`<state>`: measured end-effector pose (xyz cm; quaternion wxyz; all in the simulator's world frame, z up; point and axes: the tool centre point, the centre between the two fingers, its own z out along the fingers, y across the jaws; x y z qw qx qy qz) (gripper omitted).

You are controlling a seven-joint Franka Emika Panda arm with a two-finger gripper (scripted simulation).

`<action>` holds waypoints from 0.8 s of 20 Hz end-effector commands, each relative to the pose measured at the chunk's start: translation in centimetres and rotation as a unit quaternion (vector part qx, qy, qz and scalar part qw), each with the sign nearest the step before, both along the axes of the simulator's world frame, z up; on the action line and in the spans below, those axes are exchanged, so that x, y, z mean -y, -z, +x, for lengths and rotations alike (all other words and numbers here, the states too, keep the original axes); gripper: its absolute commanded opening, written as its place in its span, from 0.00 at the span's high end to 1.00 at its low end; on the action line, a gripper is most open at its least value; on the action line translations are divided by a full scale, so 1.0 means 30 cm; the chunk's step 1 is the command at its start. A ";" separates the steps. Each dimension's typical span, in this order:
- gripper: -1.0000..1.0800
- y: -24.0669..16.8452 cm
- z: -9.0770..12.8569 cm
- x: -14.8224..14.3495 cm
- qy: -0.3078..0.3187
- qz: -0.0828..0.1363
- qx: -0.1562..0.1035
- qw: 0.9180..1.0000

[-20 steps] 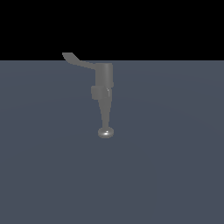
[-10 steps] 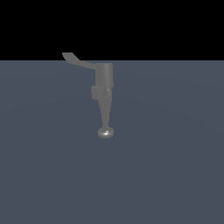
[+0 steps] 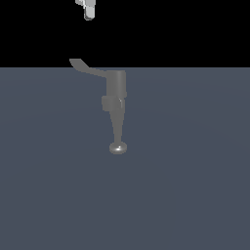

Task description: Turn on the faucet by rotating a designated handle.

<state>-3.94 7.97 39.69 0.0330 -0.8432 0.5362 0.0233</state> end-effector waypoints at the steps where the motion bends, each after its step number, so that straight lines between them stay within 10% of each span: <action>1: 1.00 0.033 0.030 -0.017 0.030 -0.003 -0.003 1.000; 16: 1.00 0.236 0.178 -0.116 0.197 -0.028 -0.011 0.980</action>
